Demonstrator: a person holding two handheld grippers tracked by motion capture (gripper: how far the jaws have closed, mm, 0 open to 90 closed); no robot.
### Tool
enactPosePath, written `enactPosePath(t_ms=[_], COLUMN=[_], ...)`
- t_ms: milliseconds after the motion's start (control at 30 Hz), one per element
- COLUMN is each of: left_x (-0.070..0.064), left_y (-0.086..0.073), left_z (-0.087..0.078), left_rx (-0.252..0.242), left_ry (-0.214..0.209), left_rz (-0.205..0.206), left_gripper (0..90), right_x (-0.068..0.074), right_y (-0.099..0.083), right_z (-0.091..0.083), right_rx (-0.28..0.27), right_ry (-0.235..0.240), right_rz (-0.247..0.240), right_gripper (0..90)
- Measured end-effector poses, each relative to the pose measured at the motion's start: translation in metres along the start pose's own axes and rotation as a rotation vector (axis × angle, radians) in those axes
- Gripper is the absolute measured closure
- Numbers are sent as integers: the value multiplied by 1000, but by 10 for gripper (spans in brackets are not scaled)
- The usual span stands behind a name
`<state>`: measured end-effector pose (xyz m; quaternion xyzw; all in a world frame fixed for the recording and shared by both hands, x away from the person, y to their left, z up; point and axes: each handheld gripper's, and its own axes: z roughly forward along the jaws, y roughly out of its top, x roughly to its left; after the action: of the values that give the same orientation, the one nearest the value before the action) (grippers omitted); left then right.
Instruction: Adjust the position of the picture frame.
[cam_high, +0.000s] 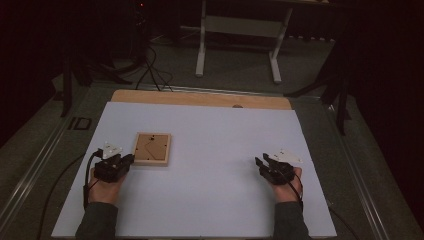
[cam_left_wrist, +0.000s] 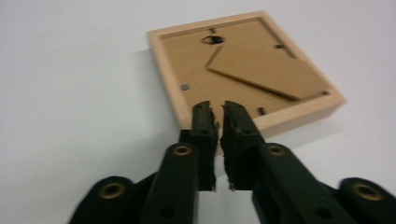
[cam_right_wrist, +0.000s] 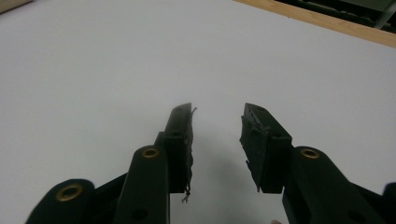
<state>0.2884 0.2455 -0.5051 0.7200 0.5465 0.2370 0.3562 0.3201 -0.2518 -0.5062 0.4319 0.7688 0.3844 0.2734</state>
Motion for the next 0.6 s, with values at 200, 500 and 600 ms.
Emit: enactPosePath(t_ms=[200,500,600], left_x=[8,6,10], left_y=[1,12,12], left_z=[5,14,21], left_rx=[5,8,25], left_ry=[21,39,42], left_rz=[-33,-28,-54], left_gripper=[844,773,740], right_x=[0,-5,-6], right_y=[0,0,-1], right_z=[0,-5,-6], right_rx=[-3,-24,-29], right_ry=[-5,-21,-26], right_rz=[3,35,45], right_gripper=[618,556,523])
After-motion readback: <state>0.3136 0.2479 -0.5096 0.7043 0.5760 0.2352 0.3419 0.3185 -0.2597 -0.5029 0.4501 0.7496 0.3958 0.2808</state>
